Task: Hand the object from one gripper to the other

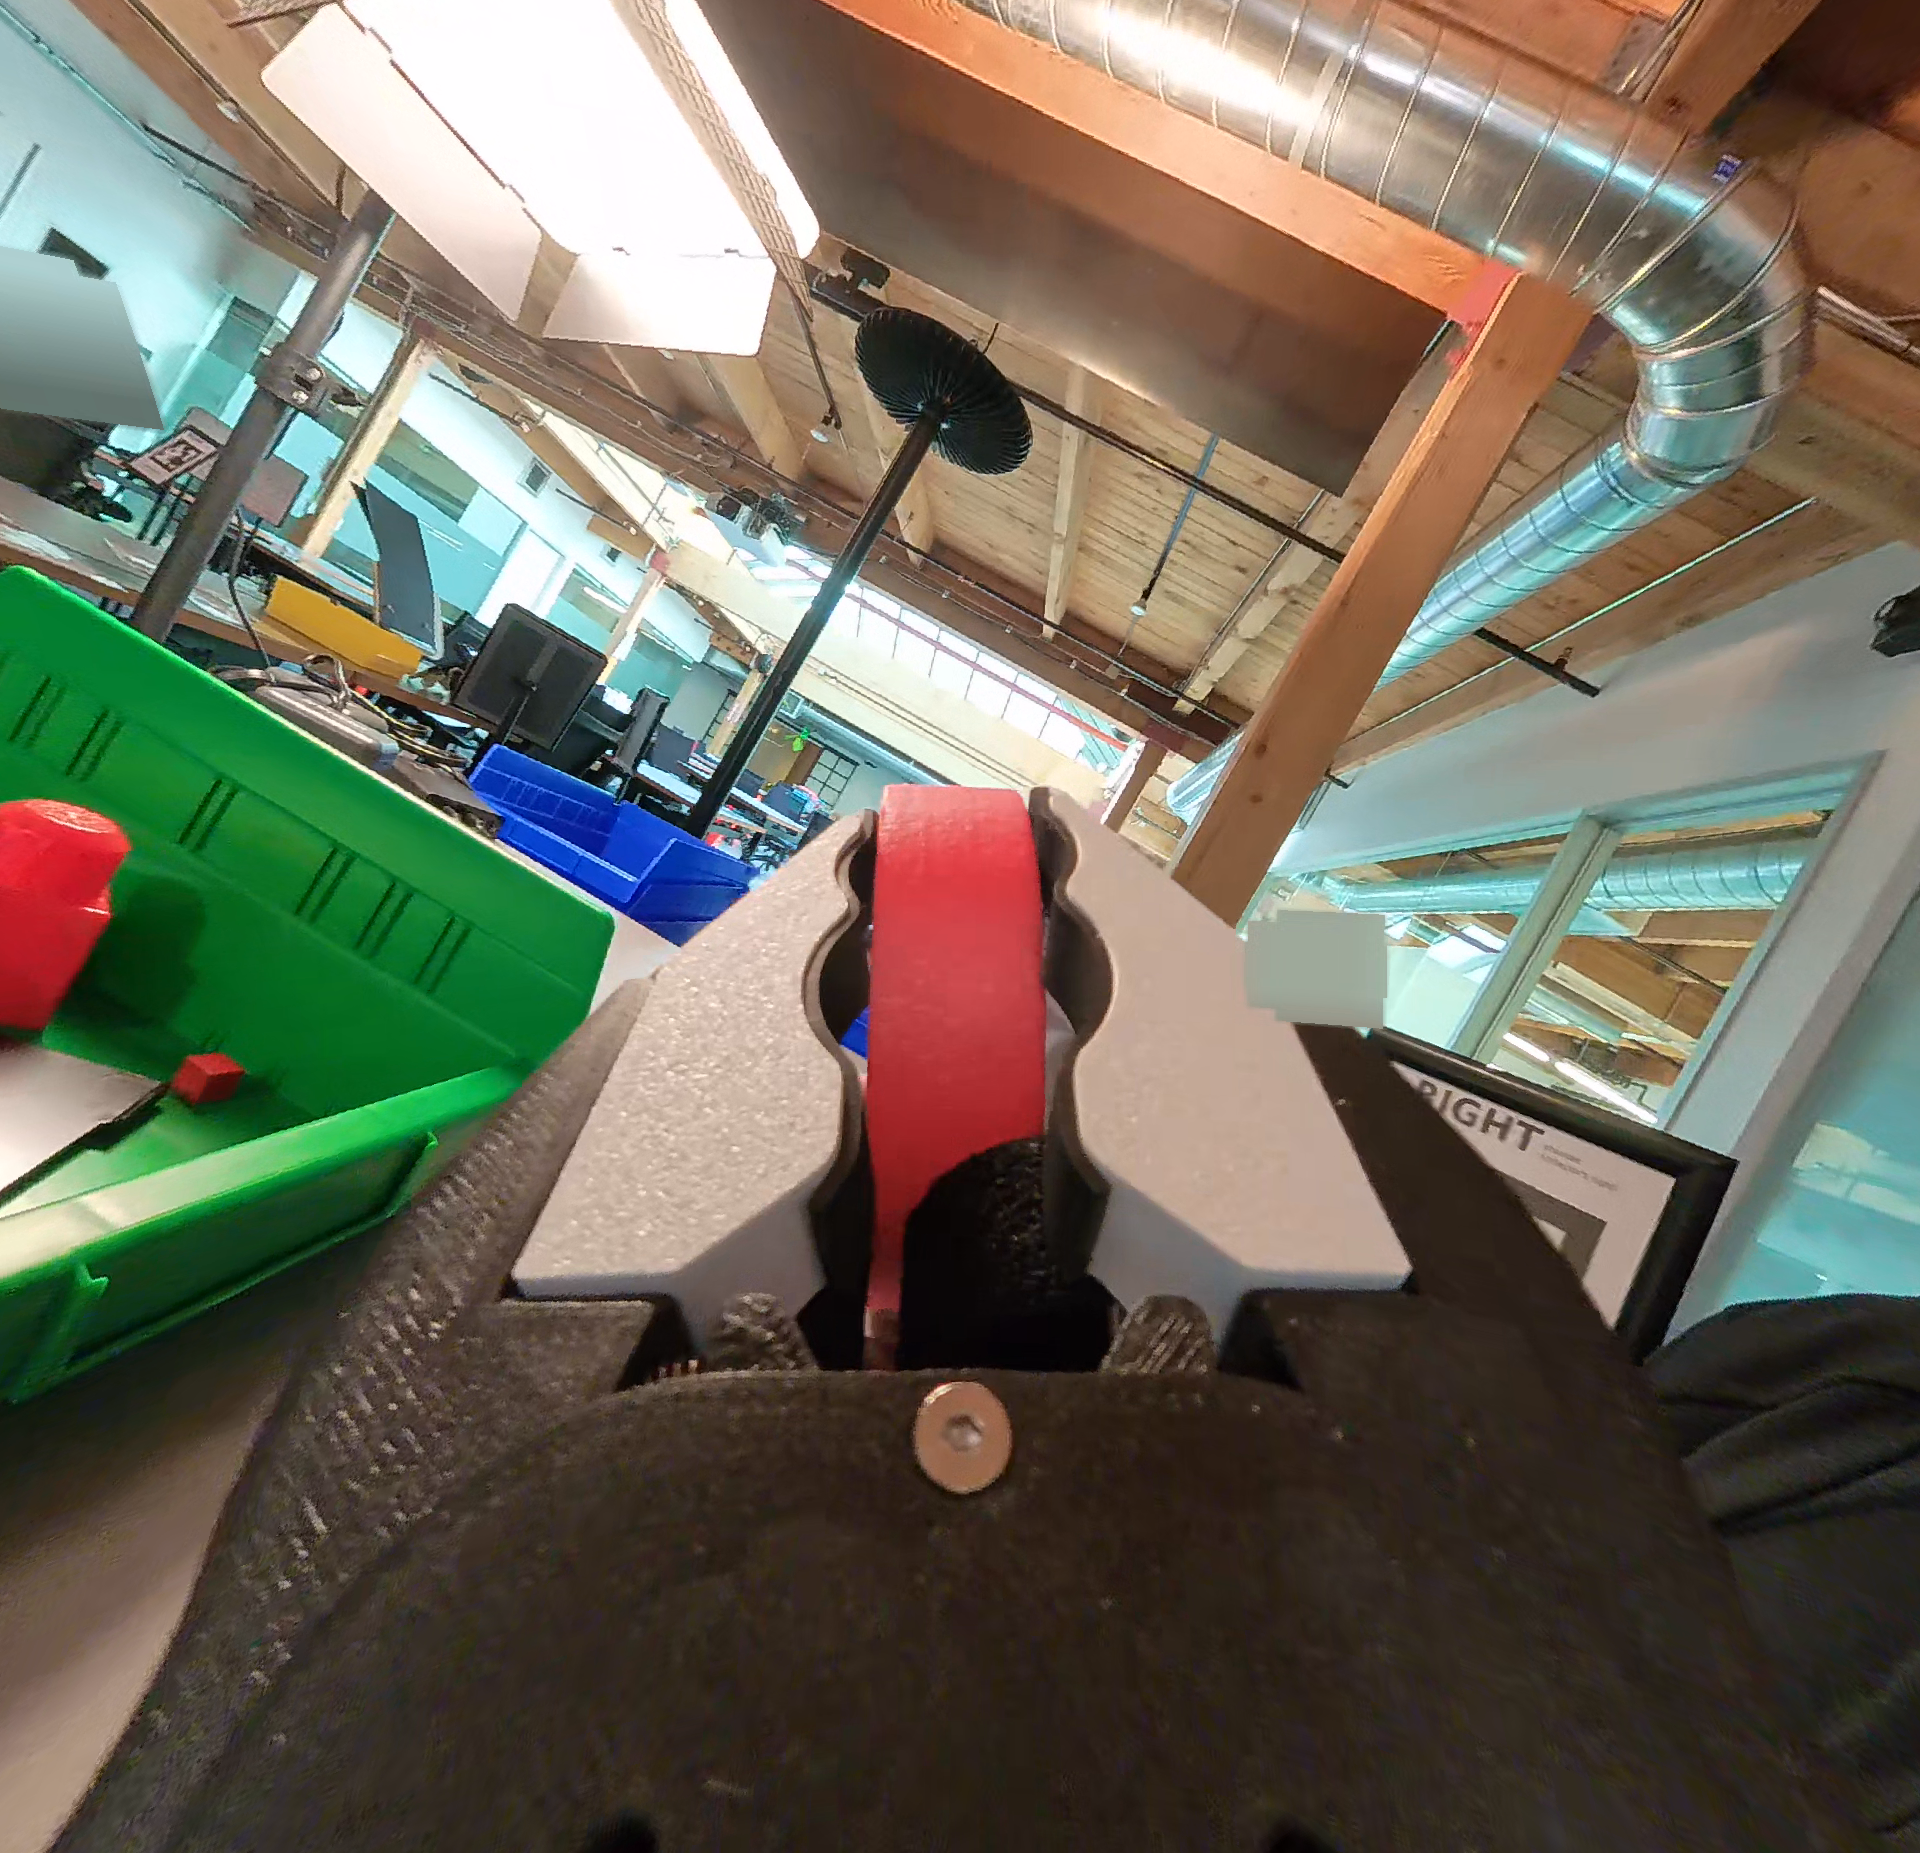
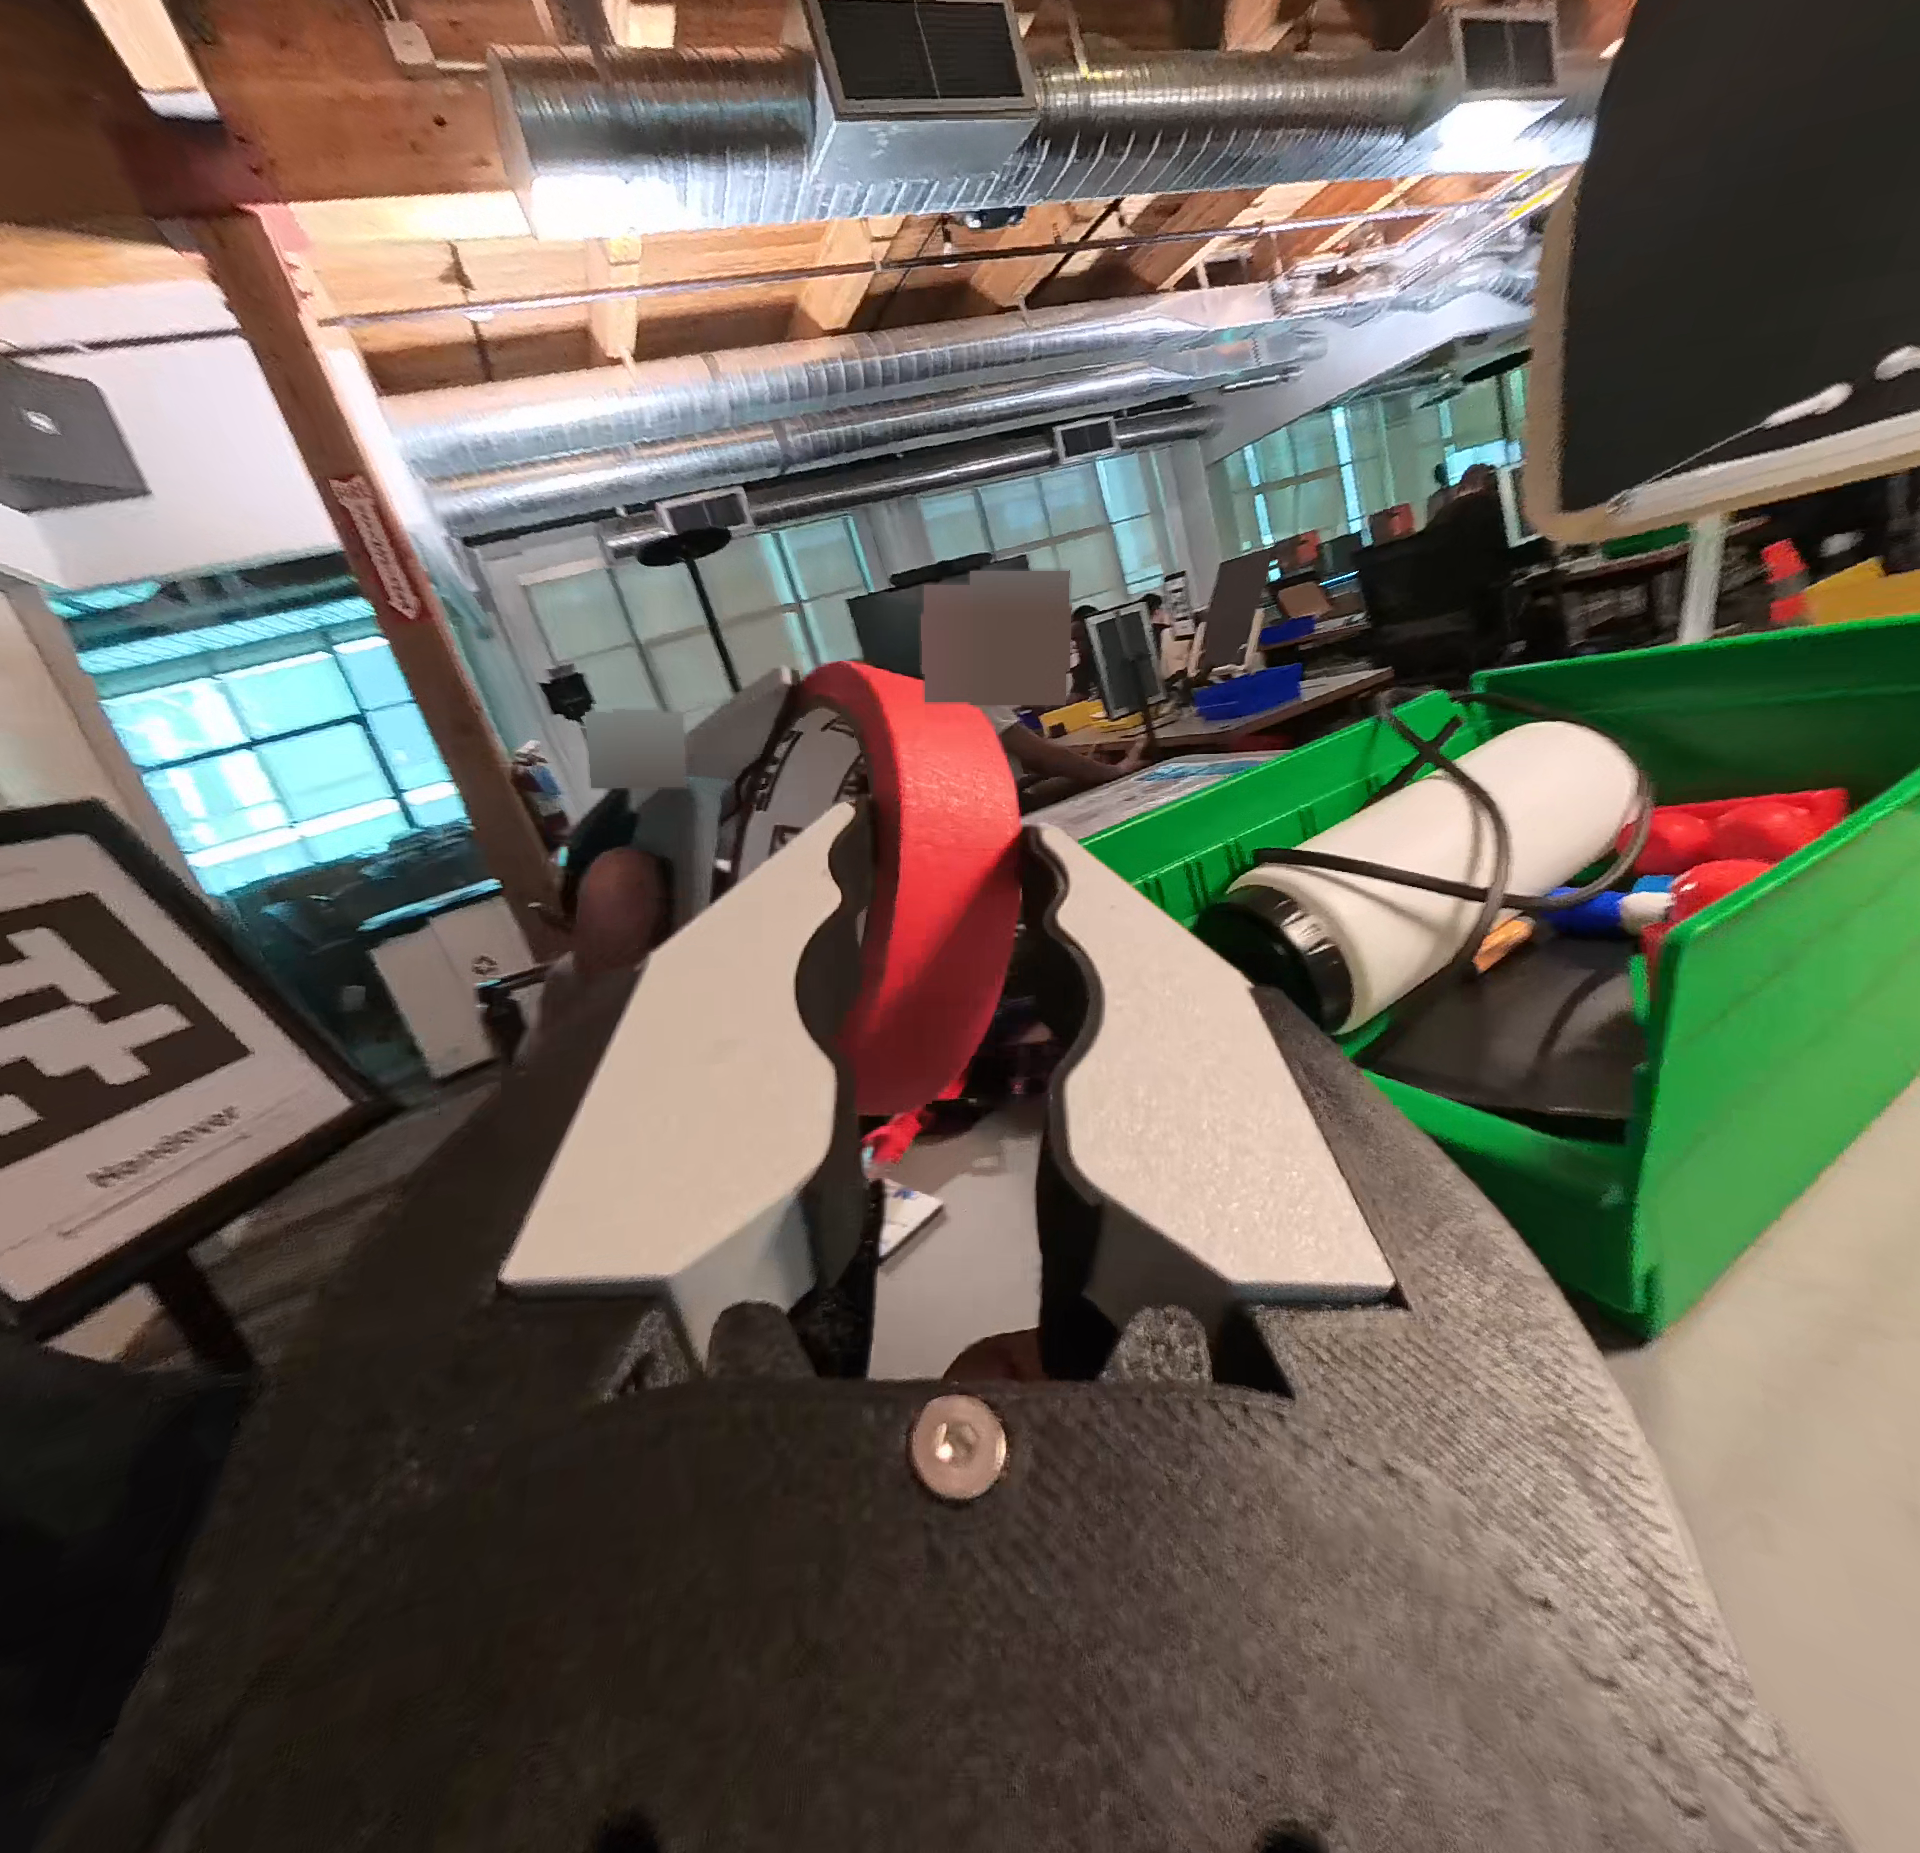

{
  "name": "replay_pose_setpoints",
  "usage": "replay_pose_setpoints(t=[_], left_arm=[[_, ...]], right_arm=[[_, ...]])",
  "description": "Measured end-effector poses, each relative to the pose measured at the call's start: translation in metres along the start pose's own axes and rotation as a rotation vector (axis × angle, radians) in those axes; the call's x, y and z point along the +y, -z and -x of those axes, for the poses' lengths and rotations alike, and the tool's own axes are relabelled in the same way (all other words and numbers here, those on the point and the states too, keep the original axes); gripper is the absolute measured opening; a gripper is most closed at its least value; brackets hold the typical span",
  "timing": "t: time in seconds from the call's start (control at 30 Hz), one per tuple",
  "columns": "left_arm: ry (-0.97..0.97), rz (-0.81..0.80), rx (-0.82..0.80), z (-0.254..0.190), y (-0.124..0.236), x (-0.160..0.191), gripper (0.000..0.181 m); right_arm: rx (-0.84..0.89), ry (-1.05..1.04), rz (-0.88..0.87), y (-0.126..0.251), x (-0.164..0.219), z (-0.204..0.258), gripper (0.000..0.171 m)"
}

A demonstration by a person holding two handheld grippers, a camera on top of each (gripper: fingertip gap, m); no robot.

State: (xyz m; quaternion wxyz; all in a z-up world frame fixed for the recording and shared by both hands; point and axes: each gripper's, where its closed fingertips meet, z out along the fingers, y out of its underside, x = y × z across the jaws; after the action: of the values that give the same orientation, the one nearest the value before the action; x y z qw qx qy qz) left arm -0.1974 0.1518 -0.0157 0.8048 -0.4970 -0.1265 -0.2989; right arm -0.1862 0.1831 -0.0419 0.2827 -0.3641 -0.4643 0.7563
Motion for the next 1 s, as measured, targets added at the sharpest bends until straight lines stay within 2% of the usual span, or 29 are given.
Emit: replay_pose_setpoints(t=[0.4,0.5,0.57,0.73,1.0], left_arm=[[-0.322,0.140,-0.235,0.020,-0.007,0.021,0.046],[-0.372,0.153,-0.274,0.024,-0.006,0.021,0.041],[-0.334,0.134,-0.225,0.018,-0.005,0.019,0.031],[-0.221,0.084,-0.130,0.008,-0.004,0.011,0.031],[-0.150,0.048,-0.103,0.007,-0.002,0.006,0.031]], right_arm=[[0.070,0.129,0.019,0.000,0.000,-0.003,0.028],[0.058,0.123,0.012,0.001,0.000,-0.001,0.029],[0.019,0.081,-0.006,0.001,-0.003,0.003,0.030],[-0.077,0.013,-0.025,-0.001,-0.003,0.017,0.034],[-0.107,0.047,0.060,-0.006,0.011,0.024,0.033]])
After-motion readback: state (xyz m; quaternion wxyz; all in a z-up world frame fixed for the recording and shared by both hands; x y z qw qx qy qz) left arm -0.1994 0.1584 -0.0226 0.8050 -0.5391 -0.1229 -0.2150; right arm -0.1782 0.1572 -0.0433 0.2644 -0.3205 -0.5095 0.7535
